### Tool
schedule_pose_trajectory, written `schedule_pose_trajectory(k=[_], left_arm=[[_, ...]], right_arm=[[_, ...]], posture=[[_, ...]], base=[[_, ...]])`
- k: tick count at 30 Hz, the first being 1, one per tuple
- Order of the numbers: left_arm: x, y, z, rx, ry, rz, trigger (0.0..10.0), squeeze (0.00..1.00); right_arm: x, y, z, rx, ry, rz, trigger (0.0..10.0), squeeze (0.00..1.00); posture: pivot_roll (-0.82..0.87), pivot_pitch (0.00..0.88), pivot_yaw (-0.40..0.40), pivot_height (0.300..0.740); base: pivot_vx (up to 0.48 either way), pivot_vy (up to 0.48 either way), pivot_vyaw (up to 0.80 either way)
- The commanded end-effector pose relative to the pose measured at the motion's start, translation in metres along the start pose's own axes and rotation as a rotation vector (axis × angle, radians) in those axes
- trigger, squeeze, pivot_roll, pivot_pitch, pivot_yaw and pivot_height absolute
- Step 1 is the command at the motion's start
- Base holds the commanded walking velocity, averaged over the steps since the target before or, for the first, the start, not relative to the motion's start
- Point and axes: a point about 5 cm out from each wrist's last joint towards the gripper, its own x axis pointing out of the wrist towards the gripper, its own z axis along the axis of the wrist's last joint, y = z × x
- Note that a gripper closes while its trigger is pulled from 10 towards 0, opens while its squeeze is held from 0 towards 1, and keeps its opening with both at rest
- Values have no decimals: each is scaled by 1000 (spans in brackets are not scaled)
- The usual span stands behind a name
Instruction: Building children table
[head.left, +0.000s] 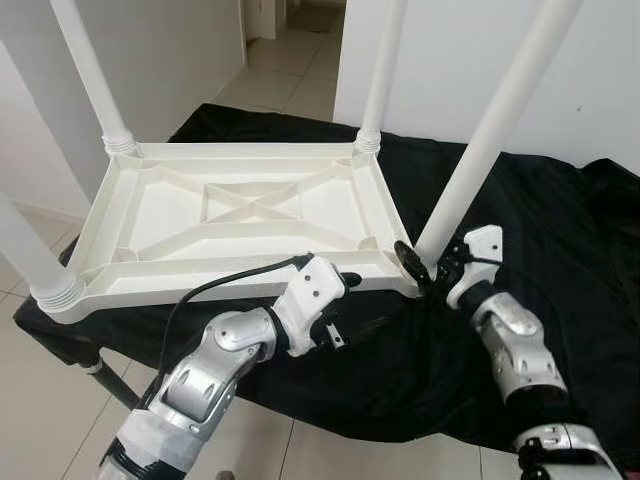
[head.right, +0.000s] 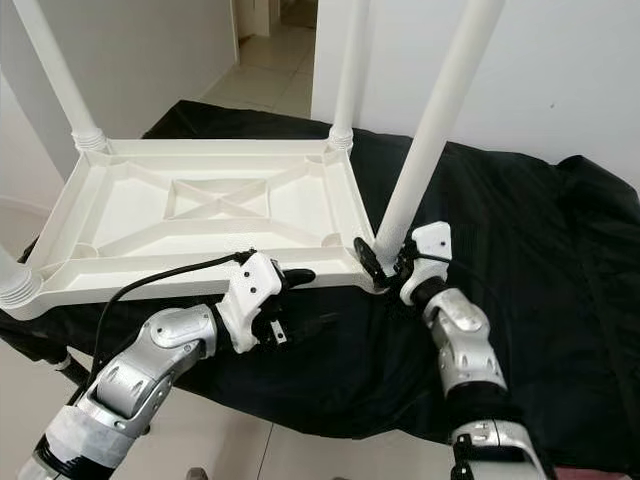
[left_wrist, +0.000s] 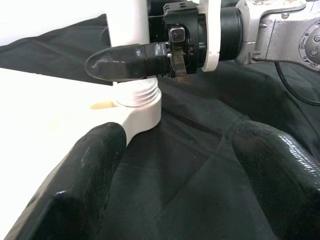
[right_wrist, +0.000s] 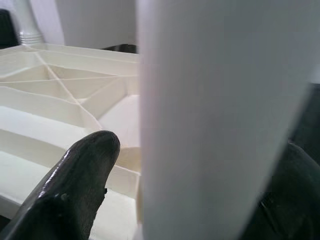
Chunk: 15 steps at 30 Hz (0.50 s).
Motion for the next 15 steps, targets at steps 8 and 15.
schedule_pose_trajectory(k=[8, 15], left_arm=[[1, -3, -1, -6, 30, 6, 10000, 0], [1, 1, -2, -1, 37, 31, 10000, 0]], right_arm=[[10, -3, -4, -8, 46, 89, 0, 0], [6, -8, -8, -6, 50, 88, 0, 0]], posture=[[-11, 0, -53, 740], [-8, 0, -50, 740]], base=[[0, 0, 0], [0, 0, 0]])
